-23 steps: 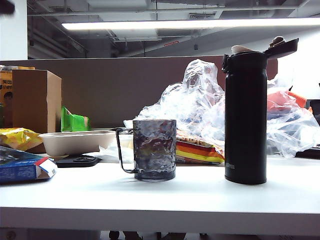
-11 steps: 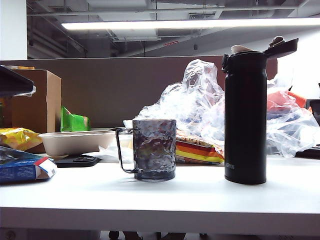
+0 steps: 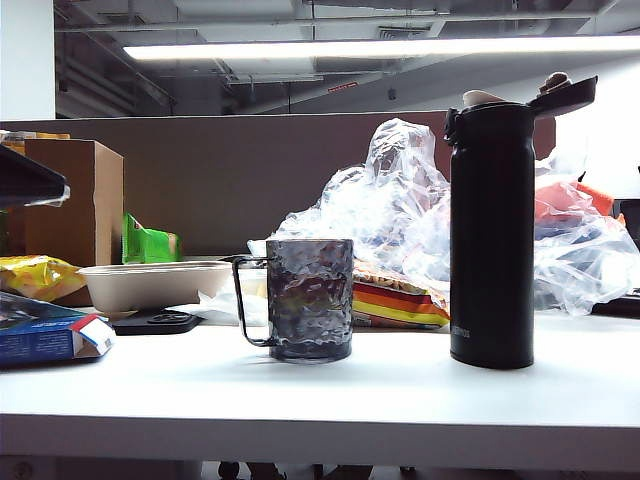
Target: Pick up the black thermos, pour some water into the cup, then place the black thermos back on the table.
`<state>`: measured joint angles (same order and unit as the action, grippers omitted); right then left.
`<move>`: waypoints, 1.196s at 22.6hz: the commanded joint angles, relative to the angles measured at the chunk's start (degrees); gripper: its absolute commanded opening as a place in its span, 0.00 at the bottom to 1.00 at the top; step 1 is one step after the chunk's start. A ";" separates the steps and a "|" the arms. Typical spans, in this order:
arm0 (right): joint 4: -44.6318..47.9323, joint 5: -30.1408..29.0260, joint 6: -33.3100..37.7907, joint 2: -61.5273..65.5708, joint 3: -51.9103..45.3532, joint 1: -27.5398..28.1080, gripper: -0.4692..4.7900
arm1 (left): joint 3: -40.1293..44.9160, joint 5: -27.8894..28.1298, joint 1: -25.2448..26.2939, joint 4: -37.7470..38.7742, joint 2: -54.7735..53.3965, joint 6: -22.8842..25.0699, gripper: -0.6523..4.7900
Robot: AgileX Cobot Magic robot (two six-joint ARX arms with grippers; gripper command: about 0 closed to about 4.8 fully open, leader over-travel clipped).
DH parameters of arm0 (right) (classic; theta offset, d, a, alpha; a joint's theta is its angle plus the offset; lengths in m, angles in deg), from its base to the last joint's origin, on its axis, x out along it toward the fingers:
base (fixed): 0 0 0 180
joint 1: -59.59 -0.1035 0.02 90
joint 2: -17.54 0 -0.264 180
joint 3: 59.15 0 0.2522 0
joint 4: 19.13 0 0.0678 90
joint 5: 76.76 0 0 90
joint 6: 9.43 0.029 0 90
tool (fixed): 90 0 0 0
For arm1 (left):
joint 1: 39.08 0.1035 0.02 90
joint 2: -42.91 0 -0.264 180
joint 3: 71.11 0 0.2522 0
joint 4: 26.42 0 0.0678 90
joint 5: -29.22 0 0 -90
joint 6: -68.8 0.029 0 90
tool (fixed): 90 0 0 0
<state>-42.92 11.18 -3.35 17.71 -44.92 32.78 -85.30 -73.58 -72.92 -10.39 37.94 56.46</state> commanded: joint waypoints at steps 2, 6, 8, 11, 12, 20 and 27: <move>0.87 -0.46 0.33 -0.04 -0.24 0.00 0.07 | -0.11 -2.71 6.64 -0.02 3.61 -0.11 0.11; 0.87 -0.44 0.33 -0.04 -0.24 0.09 0.07 | -0.09 -3.43 20.37 -0.44 4.74 -0.11 0.11; 0.87 -0.66 0.33 -0.04 -0.24 1.46 0.07 | -0.11 -3.98 26.40 -0.42 4.74 -0.11 0.11; 0.85 -0.63 0.33 -0.04 -0.22 9.49 0.07 | -0.09 -3.91 36.11 -0.39 4.74 -0.11 0.11; 0.87 -0.63 0.33 -0.04 -0.22 12.07 0.07 | -0.09 -3.89 38.07 -0.42 4.74 -0.11 0.11; 0.87 -0.44 0.33 -0.04 -0.24 28.09 0.07 | -0.09 -3.96 44.57 -0.42 4.74 -0.04 0.11; 0.87 -0.48 0.33 -0.04 -0.24 27.67 0.07 | -0.17 7.34 44.63 -6.08 4.74 5.92 0.11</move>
<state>-42.85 10.63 -3.06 17.71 -44.92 60.48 -85.32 -68.64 -28.33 -14.53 42.71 61.25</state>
